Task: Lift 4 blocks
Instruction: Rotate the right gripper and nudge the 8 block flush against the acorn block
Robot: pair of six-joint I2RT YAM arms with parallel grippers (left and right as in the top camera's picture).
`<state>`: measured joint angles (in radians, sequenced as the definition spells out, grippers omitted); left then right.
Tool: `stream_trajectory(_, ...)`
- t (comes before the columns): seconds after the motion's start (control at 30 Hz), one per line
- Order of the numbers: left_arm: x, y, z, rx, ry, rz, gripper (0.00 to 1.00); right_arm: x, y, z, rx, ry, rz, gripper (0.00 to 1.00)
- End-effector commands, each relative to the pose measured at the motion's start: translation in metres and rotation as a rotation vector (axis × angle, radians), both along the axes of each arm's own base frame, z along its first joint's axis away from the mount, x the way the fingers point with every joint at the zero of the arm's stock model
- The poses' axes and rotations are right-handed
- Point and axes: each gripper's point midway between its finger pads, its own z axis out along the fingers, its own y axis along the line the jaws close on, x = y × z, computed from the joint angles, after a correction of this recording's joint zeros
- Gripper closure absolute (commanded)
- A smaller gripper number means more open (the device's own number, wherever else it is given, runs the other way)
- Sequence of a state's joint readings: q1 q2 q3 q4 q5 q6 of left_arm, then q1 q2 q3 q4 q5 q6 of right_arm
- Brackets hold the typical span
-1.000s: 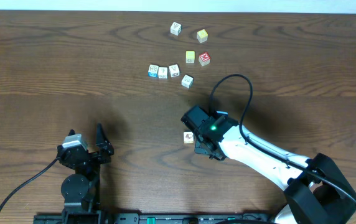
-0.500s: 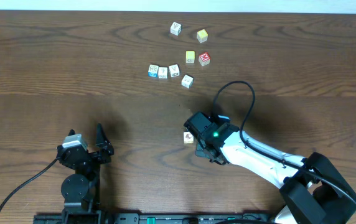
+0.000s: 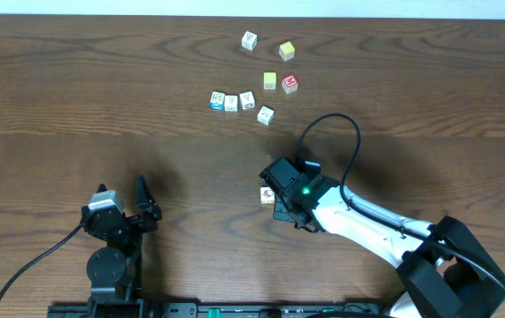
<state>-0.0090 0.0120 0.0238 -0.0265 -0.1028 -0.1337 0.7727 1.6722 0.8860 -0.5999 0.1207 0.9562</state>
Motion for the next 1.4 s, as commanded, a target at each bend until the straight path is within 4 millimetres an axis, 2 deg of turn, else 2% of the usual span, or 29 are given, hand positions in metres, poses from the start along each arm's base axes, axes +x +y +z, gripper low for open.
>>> stream_trajectory(0.0, -0.001, 0.002, -0.019, 0.003, 0.058, 0.009, 0.23, 0.000, 0.006, 0.004, 0.020, -0.015, 0.023, 0.99)
stream_trajectory(0.7, -0.001, 0.002, -0.019, 0.003, 0.058, 0.009, 0.23, 0.004, 0.016, 0.006, 0.059, -0.034, 0.053, 0.99)
stream_trajectory(0.93, -0.001, 0.002, -0.019, 0.003, 0.058, 0.009, 0.24, -0.001, 0.020, 0.005, 0.075, -0.011, 0.085, 0.99)
stream_trajectory(1.07, -0.001, 0.002, -0.019, 0.003, 0.058, 0.009, 0.24, -0.009, 0.012, 0.003, 0.042, 0.027, 0.085, 0.99)
stream_trajectory(1.2, -0.001, 0.002, -0.019, 0.003, 0.058, 0.009, 0.24, -0.017, -0.007, 0.000, -0.043, 0.053, 0.075, 0.99)
stream_trajectory(1.37, -0.001, 0.002, -0.019, 0.003, 0.058, 0.009, 0.24, -0.010, -0.024, 0.002, -0.126, 0.013, 0.055, 0.99)
